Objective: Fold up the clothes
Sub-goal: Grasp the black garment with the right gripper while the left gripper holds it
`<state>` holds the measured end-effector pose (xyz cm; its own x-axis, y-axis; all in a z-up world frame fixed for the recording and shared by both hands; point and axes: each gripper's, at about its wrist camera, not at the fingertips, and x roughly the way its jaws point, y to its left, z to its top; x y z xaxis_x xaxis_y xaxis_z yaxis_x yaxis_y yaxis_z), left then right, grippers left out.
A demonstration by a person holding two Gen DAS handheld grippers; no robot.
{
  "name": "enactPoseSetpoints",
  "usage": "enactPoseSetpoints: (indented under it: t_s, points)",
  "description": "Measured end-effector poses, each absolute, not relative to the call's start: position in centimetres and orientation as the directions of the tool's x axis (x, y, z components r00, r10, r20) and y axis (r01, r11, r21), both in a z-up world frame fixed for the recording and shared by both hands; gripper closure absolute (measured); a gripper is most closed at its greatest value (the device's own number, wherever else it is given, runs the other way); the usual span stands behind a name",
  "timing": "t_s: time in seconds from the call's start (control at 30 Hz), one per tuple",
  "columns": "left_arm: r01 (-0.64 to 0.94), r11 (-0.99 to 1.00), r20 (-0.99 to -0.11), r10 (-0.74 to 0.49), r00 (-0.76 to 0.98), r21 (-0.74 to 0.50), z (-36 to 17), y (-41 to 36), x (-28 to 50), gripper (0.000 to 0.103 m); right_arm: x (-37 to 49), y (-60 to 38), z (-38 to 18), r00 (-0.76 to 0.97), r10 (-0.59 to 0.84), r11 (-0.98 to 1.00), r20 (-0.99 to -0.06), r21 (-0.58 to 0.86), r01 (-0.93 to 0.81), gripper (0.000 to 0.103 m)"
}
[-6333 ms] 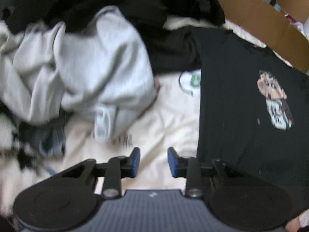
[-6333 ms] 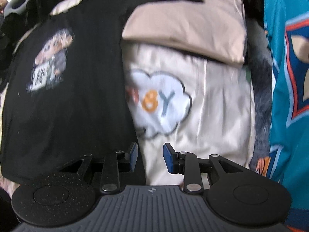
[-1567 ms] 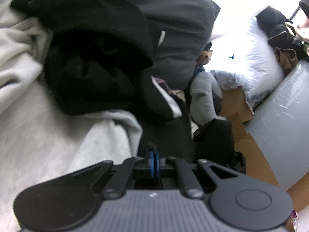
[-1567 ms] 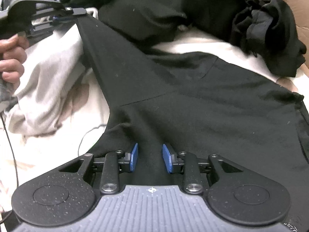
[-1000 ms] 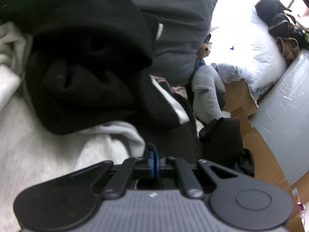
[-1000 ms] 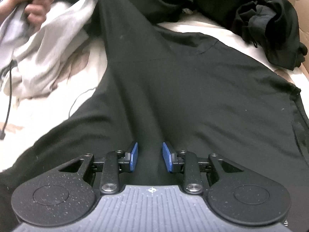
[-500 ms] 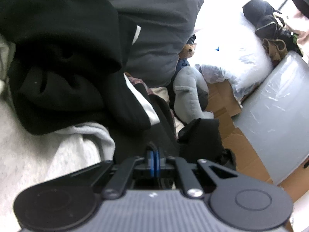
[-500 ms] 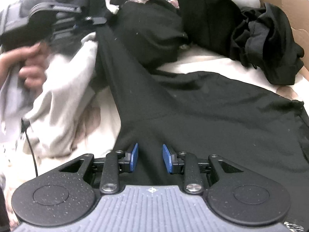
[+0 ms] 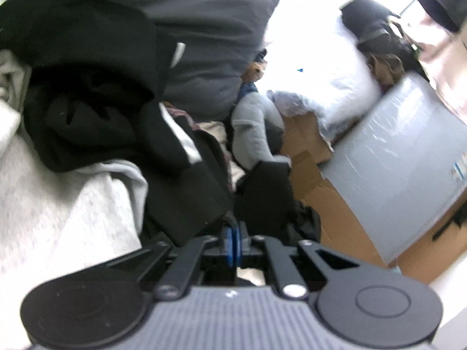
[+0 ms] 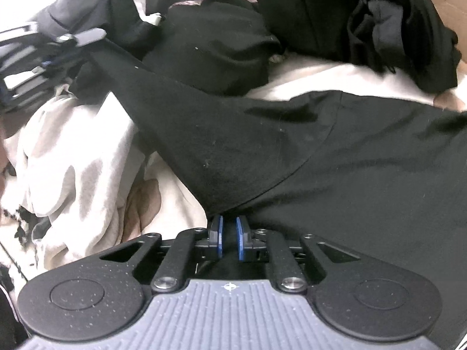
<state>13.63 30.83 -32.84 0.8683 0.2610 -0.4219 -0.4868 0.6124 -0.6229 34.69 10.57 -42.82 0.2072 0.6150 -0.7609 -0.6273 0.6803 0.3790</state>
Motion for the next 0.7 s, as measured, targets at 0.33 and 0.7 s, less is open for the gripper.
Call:
enactPoseSetpoints:
  t_s: [0.33,0.7]
  points:
    - [-0.360,0.670,-0.422,0.076,0.903,-0.650,-32.2,27.6,15.5,0.100,34.1,9.9,-44.1,0.207,0.633,0.684,-0.746,0.413,-0.602,0.094]
    - [-0.248,0.713,-0.452,-0.108,0.885,-0.656,-33.2,24.0,18.3,0.100,33.2,9.5,-45.3,0.220,0.650,0.689,-0.728,0.442,-0.575,0.091]
